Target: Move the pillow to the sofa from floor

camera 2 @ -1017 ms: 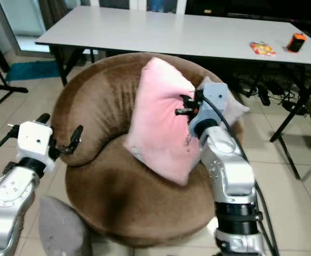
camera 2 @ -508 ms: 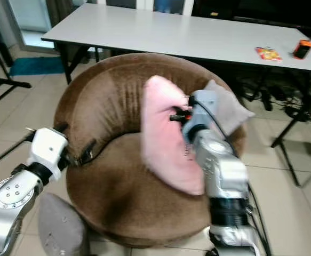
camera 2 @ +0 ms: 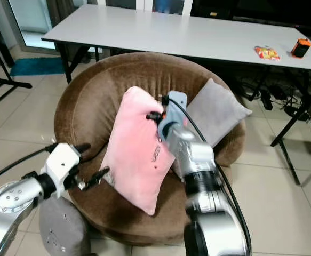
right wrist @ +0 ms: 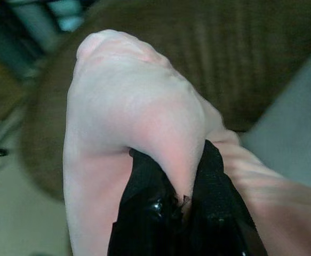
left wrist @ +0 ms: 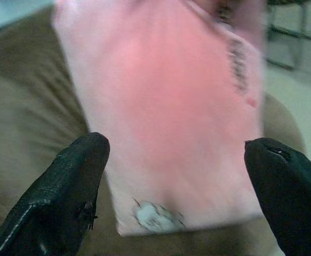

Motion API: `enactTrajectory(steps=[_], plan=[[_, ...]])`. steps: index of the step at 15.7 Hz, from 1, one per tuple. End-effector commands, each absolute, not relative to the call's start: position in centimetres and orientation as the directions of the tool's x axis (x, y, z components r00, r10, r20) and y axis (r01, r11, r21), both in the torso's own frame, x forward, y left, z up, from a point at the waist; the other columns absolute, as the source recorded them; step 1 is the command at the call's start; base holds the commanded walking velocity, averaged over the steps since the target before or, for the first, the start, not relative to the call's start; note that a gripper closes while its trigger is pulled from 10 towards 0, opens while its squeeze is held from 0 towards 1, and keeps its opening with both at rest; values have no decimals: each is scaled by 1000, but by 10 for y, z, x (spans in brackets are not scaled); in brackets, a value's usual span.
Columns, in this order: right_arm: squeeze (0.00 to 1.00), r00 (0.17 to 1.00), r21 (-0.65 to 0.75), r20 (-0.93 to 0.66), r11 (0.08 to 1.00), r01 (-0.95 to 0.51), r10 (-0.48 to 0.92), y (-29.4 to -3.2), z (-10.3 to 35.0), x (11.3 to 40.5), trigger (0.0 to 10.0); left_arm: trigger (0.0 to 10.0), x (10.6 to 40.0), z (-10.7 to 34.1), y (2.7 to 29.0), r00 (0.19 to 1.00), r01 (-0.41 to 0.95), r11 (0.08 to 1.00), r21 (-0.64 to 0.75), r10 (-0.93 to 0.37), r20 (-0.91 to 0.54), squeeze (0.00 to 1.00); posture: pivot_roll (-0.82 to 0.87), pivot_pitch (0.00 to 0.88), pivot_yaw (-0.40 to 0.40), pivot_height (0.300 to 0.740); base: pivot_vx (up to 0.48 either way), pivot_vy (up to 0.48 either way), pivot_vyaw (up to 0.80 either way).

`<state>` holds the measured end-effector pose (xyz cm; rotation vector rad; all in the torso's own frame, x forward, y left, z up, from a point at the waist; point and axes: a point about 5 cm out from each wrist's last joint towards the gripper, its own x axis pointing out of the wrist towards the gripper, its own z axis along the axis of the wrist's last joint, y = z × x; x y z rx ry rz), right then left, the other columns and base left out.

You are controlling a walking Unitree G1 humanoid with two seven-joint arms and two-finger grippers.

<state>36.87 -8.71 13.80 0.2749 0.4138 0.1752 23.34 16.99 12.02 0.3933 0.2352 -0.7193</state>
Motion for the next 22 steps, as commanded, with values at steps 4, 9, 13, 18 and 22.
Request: enactTrajectory(steps=[4, 9, 13, 18, 22], plan=[[0, 923, 202, -384, 977, 72, 11, -117, 131, 386, 10000, 10000, 227, 126, 170, 674, 735, 633, 243, -647, -357, 529, 10, 0, -25, 740, 0, 0, 0], [1000, 907, 51, -420, 996, 67, -39, -133, 110, 385, 10000, 10000, 223, 129, 175, 662, 743, 638, 202, -655, -365, 522, 42, 0, -40, 740, 0, 0, 0], [1000, 957, 124, -280, 991, -44, 78, -130, 139, 399, 10000, 10000, 229, 132, 179, 712, 697, 678, 231, -621, -328, 525, 36, 0, -33, 740, 0, 0, 0], [1000, 979, 38, -160, 992, -121, 125, -157, 163, 406, 10000, 10000, 242, 131, 185, 837, 542, 795, 271, -482, -261, 522, 0, 0, -9, 740, 0, 0, 0], [1000, 975, 95, -59, 973, -209, 215, -167, 156, 392, 10000, 10000, 241, 134, 189, 932, 359, 889, 283, -326, -159, 471, -10, 0, -7, 740, 0, 0, 0]])
